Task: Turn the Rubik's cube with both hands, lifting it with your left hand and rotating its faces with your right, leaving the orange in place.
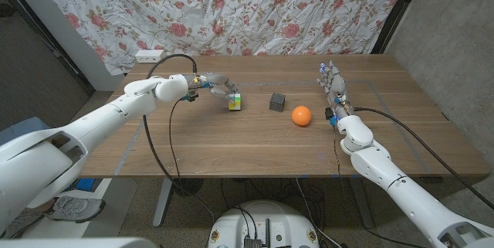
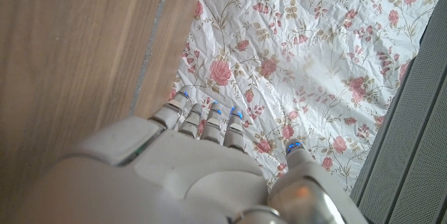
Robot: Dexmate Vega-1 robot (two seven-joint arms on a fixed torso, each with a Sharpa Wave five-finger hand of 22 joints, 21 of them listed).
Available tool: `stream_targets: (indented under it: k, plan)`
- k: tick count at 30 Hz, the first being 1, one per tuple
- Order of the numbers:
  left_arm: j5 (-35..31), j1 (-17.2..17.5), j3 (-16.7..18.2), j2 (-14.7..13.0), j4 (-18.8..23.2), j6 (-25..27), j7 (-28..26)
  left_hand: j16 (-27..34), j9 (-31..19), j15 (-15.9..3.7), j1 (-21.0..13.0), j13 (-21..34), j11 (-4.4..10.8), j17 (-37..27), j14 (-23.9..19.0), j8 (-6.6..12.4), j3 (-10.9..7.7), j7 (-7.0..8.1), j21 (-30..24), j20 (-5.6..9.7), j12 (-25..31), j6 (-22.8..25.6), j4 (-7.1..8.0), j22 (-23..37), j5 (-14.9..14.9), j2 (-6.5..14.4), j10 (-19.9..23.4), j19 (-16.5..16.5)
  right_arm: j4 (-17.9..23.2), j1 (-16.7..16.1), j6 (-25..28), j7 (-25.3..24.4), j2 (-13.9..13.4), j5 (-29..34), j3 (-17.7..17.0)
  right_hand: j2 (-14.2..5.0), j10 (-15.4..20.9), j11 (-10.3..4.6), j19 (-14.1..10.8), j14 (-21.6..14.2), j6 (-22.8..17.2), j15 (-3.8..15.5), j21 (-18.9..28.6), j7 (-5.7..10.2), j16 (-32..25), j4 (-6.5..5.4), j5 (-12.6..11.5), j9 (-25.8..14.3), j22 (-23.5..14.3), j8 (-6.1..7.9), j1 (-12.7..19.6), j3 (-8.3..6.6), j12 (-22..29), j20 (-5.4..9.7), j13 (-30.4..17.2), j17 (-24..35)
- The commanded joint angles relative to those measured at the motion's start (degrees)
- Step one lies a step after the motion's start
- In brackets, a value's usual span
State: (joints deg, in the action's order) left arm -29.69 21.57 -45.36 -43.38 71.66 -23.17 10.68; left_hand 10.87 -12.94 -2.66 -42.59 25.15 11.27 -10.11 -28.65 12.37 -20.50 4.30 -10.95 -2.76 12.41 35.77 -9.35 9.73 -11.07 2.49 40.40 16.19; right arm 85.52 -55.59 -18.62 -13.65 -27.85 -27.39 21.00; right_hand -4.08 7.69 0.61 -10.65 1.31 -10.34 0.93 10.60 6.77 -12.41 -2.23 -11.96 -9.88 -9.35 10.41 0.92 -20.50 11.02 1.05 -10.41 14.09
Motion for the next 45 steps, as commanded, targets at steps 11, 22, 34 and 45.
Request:
stream_targets:
  k: [11,22,34,45]
  plan:
    - [-4.0,-0.9,-1.6,-1.7,0.4,-2.3,-1.3,-0.6,0.3,-5.50,0.2,-1.6,-1.05,-0.4,4.6,-1.07,0.58,0.97,0.7,-0.93,-2.2,-5.0,-0.49,0.2,-0.3,-3.2,-8.4,-3.5,4.6,-2.6,2.4,-5.0,-0.2,3.6,1.0,-0.97,0.5,0.05,-0.4,-0.6,-0.8,-0.09,0.3,-0.01,-0.3,-0.34,0.0,-0.1,-0.1,0.30,0.1,-0.15,0.3,-0.01,-0.1,0.1]
    - [-3.0,-0.7,-0.6,-3.1,1.4,-3.5,1.5,-1.2,2.1,-2.37,1.5,-6.3,-5.11,0.2,13.4,-2.22,1.78,-0.07,0.6,-0.67,-2.3,-12.7,-0.03,0.0,-0.2,-6.4,-19.1,-6.7,4.8,-3.0,2.0,-5.7,0.5,4.2,1.3,-0.91,0.4,0.05,-0.4,-0.4,-0.7,-0.17,0.2,-0.08,-0.2,-0.37,0.0,-0.1,-0.2,0.19,0.1,-0.14,0.2,-0.12,-0.1,0.0]
    - [-1.4,-1.9,-0.4,-2.8,-0.5,-5.9,4.5,-1.3,2.9,1.96,4.9,-12.5,-10.18,0.4,22.6,-2.55,2.90,-5.36,1.0,-0.99,-2.0,-22.9,0.39,-0.2,0.4,-8.6,-27.5,-12.1,6.4,-3.6,3.2,-7.7,0.7,5.6,1.4,-0.81,0.3,0.08,-0.3,-0.3,-0.5,-0.19,0.1,-0.07,-0.2,-0.48,0.0,-0.1,-0.2,0.12,0.1,-0.05,0.1,-0.27,-0.1,0.0]
    - [6.4,-1.8,1.5,-1.5,-4.6,-8.0,6.5,-1.4,2.9,4.94,9.7,-14.6,-12.84,0.4,31.0,-2.62,3.73,-6.49,1.2,-2.42,-2.5,-30.1,1.51,-0.1,0.6,-8.3,-36.9,-18.5,5.8,-3.5,2.4,-7.1,0.3,6.1,1.3,-0.36,-0.2,0.21,0.0,0.0,-0.2,-0.47,0.0,-0.10,0.0,-0.45,0.1,-0.1,-0.2,0.00,0.0,0.17,-0.1,-0.51,-0.1,-0.1]
